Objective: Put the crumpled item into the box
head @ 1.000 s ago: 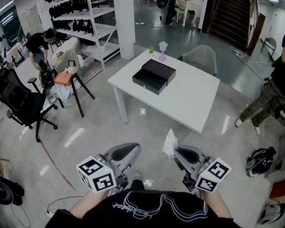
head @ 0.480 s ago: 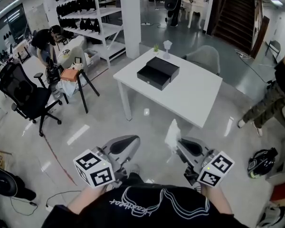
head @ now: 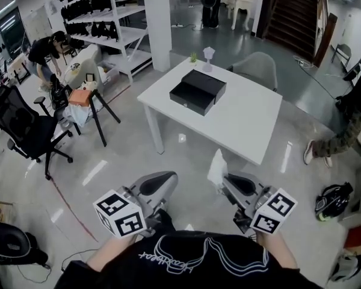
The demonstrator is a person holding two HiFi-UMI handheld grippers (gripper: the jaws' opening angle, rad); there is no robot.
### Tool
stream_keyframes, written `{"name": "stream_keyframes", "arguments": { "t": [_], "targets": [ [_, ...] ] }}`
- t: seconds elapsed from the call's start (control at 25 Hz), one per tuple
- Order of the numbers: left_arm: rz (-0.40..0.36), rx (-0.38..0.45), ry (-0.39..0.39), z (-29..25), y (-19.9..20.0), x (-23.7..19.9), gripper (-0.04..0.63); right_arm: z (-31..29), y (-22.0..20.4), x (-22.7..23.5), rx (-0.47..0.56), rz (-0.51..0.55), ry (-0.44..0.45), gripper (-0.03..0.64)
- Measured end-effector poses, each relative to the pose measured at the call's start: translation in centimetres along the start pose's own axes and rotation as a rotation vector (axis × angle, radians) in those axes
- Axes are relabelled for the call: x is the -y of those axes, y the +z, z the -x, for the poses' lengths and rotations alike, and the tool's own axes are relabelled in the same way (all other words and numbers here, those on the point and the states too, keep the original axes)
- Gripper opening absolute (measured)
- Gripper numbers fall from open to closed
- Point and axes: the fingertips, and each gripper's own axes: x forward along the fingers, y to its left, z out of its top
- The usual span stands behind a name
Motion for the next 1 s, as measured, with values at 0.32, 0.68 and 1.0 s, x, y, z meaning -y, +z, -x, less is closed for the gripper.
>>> {"name": "stream_keyframes", "arguments": {
  "t": [0.32,0.68,1.0],
  "targets": [
    [0.065,-0.041,-0.035,-2.4,2.4,-9.6,0.008,-8.0,-0.2,4.7,-0.044,-0.049,-0.074,0.026],
    [0.11,-0.104,-0.101,-6.7,7.4,-21.4,0.008,-18.7,1.2,11.1,-0.063,-0.092,-0.188,0.026],
    [0.08,-0.137,-0.192,-9.8,12.0,-29.1,0.008,-25.9,3.1,15.1,-0.036,-0.071,-0.283,0.026]
  ]
}}
